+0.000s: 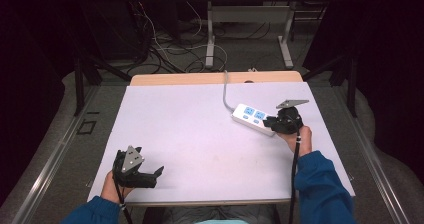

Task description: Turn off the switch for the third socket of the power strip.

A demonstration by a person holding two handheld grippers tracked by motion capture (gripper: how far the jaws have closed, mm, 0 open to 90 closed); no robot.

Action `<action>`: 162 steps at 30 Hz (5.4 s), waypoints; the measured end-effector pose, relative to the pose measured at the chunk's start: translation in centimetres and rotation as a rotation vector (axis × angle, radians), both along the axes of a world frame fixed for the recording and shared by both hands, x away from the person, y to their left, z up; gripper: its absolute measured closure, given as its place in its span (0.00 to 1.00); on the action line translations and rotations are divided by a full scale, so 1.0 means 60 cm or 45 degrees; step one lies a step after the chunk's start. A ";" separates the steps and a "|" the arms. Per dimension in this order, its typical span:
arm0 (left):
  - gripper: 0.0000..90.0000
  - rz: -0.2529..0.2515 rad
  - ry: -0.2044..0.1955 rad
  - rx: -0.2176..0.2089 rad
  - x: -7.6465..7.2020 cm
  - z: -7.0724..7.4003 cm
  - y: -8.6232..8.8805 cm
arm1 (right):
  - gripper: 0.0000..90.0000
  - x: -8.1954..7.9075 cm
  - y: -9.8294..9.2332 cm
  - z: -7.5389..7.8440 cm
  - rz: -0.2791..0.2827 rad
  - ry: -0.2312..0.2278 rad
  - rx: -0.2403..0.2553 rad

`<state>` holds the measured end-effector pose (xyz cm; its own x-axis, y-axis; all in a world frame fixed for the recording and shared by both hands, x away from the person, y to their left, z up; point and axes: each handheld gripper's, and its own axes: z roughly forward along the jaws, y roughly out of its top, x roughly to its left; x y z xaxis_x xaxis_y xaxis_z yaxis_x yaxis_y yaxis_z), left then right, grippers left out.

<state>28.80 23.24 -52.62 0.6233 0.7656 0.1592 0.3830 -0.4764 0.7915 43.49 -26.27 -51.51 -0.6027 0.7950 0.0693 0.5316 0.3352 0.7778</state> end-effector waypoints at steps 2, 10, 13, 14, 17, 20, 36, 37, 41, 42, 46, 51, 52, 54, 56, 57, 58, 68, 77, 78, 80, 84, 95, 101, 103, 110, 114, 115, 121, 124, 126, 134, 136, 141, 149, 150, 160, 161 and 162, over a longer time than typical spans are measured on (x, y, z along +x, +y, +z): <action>0.01 -0.004 0.002 0.006 0.000 0.001 0.001 | 0.90 -0.001 0.001 0.001 -0.017 0.003 0.000; 0.01 0.000 -0.001 0.004 0.000 0.000 0.000 | 1.00 0.001 0.000 -0.003 -0.043 -0.002 -0.015; 0.01 0.001 -0.002 0.000 0.000 0.000 0.000 | 1.00 0.003 0.001 -0.006 -0.054 0.003 -0.027; 0.01 0.001 -0.001 0.001 0.000 0.000 0.000 | 1.00 0.003 0.001 -0.006 -0.063 0.003 -0.037; 0.01 0.001 -0.001 0.001 0.000 0.000 0.000 | 1.00 0.006 0.001 -0.009 -0.074 0.005 -0.037; 0.01 0.001 -0.001 0.009 0.000 0.001 0.001 | 1.00 0.008 0.004 -0.012 -0.071 0.013 -0.052; 0.01 -0.001 0.007 0.000 0.001 0.000 0.000 | 1.00 0.013 0.010 -0.026 -0.086 0.035 -0.123; 0.01 -0.005 0.006 0.000 0.001 0.000 0.000 | 1.00 0.013 0.010 -0.027 -0.091 0.042 -0.115; 0.01 -0.005 0.007 0.003 0.001 0.000 0.000 | 1.00 0.013 0.008 -0.028 -0.088 0.037 -0.109; 0.01 -0.003 0.007 0.002 0.001 0.000 0.000 | 1.00 0.013 0.008 -0.028 -0.091 0.035 -0.108; 0.01 -0.007 0.015 -0.006 0.000 -0.001 0.000 | 1.00 0.012 0.009 -0.028 -0.090 0.036 -0.111; 0.01 -0.004 0.015 -0.007 0.000 -0.001 0.000 | 1.00 0.011 0.010 -0.028 -0.094 0.027 -0.120; 0.01 -0.004 0.017 -0.009 0.000 -0.001 0.000 | 1.00 0.011 0.011 -0.029 -0.095 0.026 -0.120; 0.01 -0.005 0.021 -0.008 0.000 -0.001 -0.001 | 1.00 0.011 0.011 -0.029 -0.090 0.023 -0.120; 0.01 -0.004 0.021 -0.009 0.000 -0.001 0.000 | 1.00 0.010 0.011 -0.029 -0.090 0.023 -0.123; 0.01 -0.005 0.021 -0.007 0.000 -0.001 0.000 | 1.00 0.011 0.011 -0.029 -0.090 0.023 -0.122; 0.01 -0.004 0.022 -0.010 0.000 -0.001 0.000 | 1.00 0.010 0.011 -0.029 -0.091 0.022 -0.122; 0.01 -0.003 0.020 -0.010 0.000 -0.001 0.000 | 1.00 0.009 0.012 -0.030 -0.096 0.011 -0.131; 0.01 -0.004 0.018 -0.007 -0.001 -0.001 0.000 | 1.00 0.008 0.012 -0.031 -0.103 0.007 -0.123; 0.01 -0.004 0.016 -0.008 -0.001 -0.001 -0.001 | 1.00 0.008 0.011 -0.031 -0.099 0.000 -0.132; 0.01 -0.005 0.016 -0.008 -0.001 -0.001 -0.001 | 1.00 0.007 0.014 -0.031 -0.109 0.002 -0.133; 0.01 -0.004 0.016 -0.008 -0.001 -0.001 -0.001 | 1.00 0.007 0.014 -0.031 -0.103 -0.006 -0.144; 0.02 -0.006 0.021 -0.005 -0.001 -0.001 -0.001 | 1.00 0.006 0.017 -0.032 -0.115 -0.005 -0.149; 0.02 -0.007 0.021 -0.007 -0.001 -0.001 -0.001 | 1.00 0.006 0.014 -0.033 -0.114 -0.003 -0.127; 0.02 -0.006 0.016 -0.009 -0.001 -0.001 -0.001 | 1.00 0.006 0.013 -0.033 -0.114 -0.003 -0.126; 0.02 -0.006 0.016 -0.010 -0.001 -0.001 -0.001 | 1.00 0.005 0.014 -0.034 -0.111 -0.012 -0.132; 0.02 -0.007 0.015 -0.011 -0.001 -0.001 -0.001 | 1.00 0.005 0.015 -0.033 -0.118 -0.015 -0.143; 0.02 -0.008 0.015 -0.010 -0.001 -0.001 -0.001 | 1.00 0.005 0.016 -0.033 -0.113 -0.014 -0.143; 0.02 -0.007 0.008 0.000 -0.001 0.000 -0.001 | 1.00 0.005 0.016 -0.033 -0.116 -0.017 -0.140; 0.02 -0.007 0.009 -0.001 -0.001 -0.001 -0.001 | 1.00 0.005 0.016 -0.033 -0.109 -0.025 -0.151; 0.02 -0.006 0.011 -0.004 -0.001 -0.001 -0.001 | 1.00 0.005 0.017 -0.033 -0.113 -0.023 -0.145; 0.02 -0.010 0.016 -0.012 -0.002 -0.001 -0.001 | 1.00 0.005 0.018 -0.033 -0.115 -0.023 -0.157; 0.02 -0.010 0.015 -0.011 -0.001 -0.001 -0.001 | 1.00 0.005 0.018 -0.033 -0.113 -0.023 -0.158; 0.02 -0.011 0.010 0.001 -0.001 0.000 0.000 | 1.00 0.004 0.018 -0.033 -0.115 -0.024 -0.157; 0.02 -0.013 0.002 -0.001 -0.001 0.000 0.000 | 1.00 0.004 0.020 -0.032 -0.125 -0.023 -0.164; 0.02 -0.012 0.005 -0.001 -0.001 0.000 0.000 | 1.00 0.004 0.020 -0.032 -0.126 -0.023 -0.165; 0.02 -0.014 0.007 0.002 -0.001 0.001 0.000 | 1.00 0.003 0.023 -0.031 -0.108 -0.030 -0.177; 0.02 -0.012 0.004 -0.002 -0.001 0.000 0.000 | 1.00 0.004 0.023 -0.031 -0.107 -0.028 -0.175; 0.02 -0.014 0.008 0.000 -0.001 0.000 0.000 | 1.00 0.004 0.023 -0.031 -0.107 -0.025 -0.170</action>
<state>28.75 23.22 -52.60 0.6326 0.7588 0.1551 0.3828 -0.4804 0.7891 43.70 -24.89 -53.38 -0.5335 0.8443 -0.0512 0.5476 0.3909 0.7398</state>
